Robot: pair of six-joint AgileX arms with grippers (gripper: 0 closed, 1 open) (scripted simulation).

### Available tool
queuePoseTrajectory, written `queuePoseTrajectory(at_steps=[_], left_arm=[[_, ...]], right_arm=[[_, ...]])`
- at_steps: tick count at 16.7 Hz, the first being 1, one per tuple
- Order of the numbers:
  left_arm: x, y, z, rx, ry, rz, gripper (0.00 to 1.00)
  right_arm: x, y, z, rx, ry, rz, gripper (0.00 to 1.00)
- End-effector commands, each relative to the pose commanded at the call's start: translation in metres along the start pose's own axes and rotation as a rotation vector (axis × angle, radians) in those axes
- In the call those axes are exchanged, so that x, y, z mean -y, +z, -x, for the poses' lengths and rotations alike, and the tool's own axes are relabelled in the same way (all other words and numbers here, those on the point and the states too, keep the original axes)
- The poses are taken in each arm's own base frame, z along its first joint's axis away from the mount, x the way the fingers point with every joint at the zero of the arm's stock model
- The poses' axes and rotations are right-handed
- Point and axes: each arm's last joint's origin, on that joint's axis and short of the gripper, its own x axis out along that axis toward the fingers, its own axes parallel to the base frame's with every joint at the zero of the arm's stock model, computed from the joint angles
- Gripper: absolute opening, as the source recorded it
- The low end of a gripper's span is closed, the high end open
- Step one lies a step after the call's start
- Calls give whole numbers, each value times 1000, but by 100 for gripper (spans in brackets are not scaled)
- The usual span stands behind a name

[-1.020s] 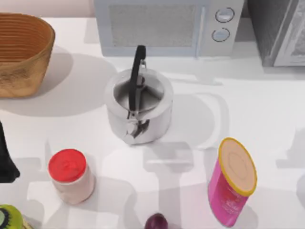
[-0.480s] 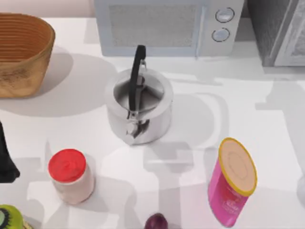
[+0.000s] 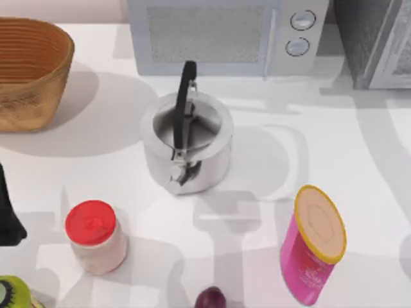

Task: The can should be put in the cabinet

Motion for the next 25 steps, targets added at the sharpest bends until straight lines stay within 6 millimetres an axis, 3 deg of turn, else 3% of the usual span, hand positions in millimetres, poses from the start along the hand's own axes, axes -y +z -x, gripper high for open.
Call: queuePoseTrajectory(at_steps=[4, 12, 20, 25], left_arm=[[0, 0, 0, 0, 0, 0, 100], [0, 0, 0, 0, 0, 0, 100], [0, 0, 0, 0, 0, 0, 100], [0, 0, 0, 0, 0, 0, 100]], right_arm=[[-7, 13, -21, -6, 1, -2, 0], [-8, 15, -29, -12, 3, -2, 0], [-12, 44, -102, 0, 1, 3, 0], [-8, 43, -150, 7, -3, -1, 0]])
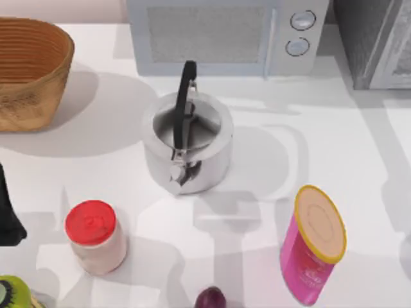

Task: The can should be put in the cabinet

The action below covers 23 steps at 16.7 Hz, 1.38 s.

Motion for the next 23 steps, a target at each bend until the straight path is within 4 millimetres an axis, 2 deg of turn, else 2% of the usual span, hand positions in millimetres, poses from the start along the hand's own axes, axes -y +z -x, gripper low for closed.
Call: queuePoseTrajectory(at_steps=[4, 9, 22, 23], left_arm=[[0, 0, 0, 0, 0, 0, 100], [0, 0, 0, 0, 0, 0, 100], [0, 0, 0, 0, 0, 0, 100], [0, 0, 0, 0, 0, 0, 100]], right_arm=[[2, -10, -21, -12, 1, -2, 0], [3, -11, -22, -14, 1, -2, 0], [3, -11, -22, -14, 1, -2, 98], [3, -11, -22, -14, 1, -2, 100]])
